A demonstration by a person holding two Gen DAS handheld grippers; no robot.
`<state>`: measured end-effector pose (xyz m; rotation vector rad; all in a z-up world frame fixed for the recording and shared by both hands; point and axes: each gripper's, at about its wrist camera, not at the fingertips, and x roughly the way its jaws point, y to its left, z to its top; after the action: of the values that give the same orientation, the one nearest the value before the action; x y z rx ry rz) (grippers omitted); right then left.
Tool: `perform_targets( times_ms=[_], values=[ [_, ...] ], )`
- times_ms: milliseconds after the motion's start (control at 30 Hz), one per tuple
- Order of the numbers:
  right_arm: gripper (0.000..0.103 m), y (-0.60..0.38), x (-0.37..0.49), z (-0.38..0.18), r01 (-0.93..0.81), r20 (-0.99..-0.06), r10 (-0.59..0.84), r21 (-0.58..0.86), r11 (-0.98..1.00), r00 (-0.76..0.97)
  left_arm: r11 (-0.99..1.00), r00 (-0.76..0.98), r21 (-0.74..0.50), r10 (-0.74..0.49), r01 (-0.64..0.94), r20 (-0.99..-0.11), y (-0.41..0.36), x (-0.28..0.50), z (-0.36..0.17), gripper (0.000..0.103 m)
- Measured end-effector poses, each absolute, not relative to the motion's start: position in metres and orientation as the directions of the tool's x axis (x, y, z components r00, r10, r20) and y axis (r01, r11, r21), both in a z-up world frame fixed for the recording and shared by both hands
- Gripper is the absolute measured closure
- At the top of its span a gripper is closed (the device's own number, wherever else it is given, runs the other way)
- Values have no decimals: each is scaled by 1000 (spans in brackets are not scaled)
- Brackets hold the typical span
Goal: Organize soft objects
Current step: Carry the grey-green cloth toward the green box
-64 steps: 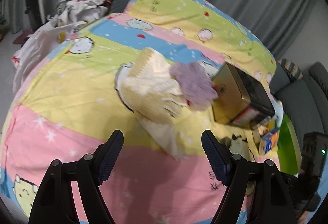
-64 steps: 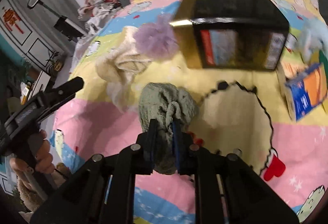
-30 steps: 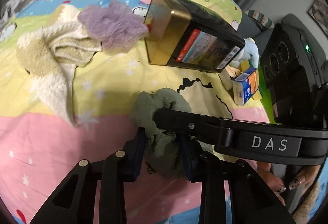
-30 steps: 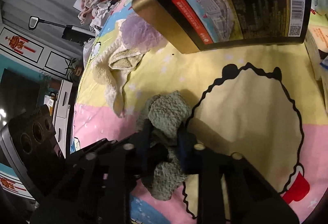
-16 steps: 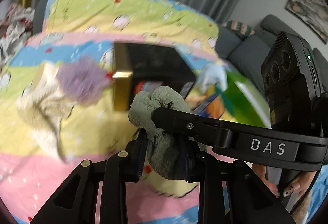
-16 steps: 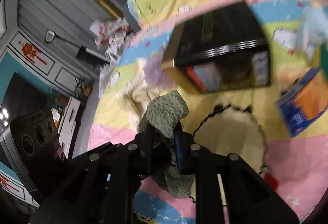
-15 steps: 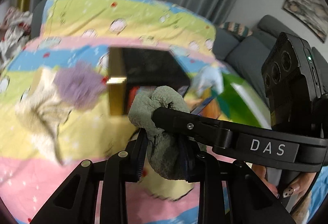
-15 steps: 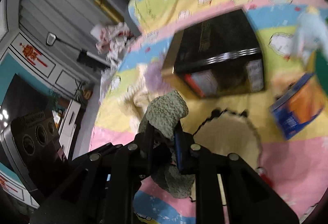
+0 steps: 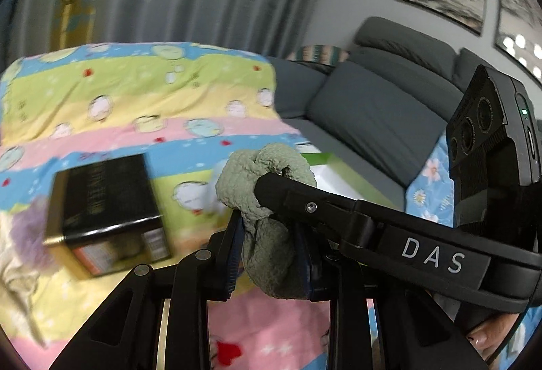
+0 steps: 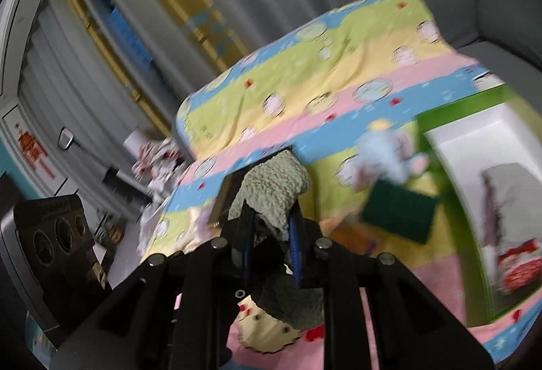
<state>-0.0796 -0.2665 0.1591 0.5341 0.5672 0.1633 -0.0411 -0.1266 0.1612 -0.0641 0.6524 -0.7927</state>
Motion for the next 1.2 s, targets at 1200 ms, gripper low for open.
perform_targets(
  times_ms=[1200],
  values=[
    [83,-436,-138,98,467,-561,-25,663,585,828,462,137,-347,-738,816,-661,-329,-39,110,74]
  ],
)
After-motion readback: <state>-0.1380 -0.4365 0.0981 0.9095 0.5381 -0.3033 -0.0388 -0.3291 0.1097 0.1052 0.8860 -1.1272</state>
